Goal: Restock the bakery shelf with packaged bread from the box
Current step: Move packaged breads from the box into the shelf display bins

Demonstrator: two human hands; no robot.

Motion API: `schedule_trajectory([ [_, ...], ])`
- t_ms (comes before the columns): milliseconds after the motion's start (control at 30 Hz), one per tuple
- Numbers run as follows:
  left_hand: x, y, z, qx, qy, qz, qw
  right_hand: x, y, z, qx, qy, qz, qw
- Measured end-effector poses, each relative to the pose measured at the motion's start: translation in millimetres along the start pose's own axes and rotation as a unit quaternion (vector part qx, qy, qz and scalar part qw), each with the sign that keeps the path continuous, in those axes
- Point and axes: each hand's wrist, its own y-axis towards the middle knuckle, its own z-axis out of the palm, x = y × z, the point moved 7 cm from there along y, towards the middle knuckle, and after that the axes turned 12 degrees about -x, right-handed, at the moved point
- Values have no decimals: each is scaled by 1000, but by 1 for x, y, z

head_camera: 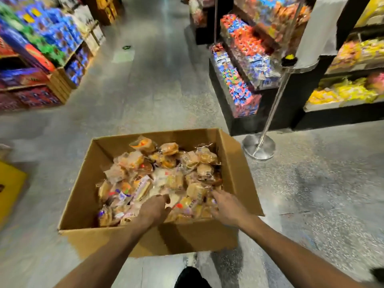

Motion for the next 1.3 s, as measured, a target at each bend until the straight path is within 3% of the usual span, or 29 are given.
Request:
schedule_trajectory([
  [200,76,76,62,106,-22,-52,993,3,102,64,89,-2,106,990],
  [400,88,132,93,121,-13,-47,991,-8,161,106,111,-74,131,982],
  [567,90,157,115,142,-126,-132,973,-19,184,134,164,-108,163,967],
  [767,92,173,127,119,-246,-234,933,-24,194,143,136,-85,182,970],
  [1033,85,170,134,175,-261,-160,936,-28,191,145,166,-32,229,959],
  [1200,86,159,130,195,-295,-154,923,-31,182,134,129,34,269,954],
  [1300,89,152,122,197,-309,-151,918,-37,171,125,98,100,337,931],
])
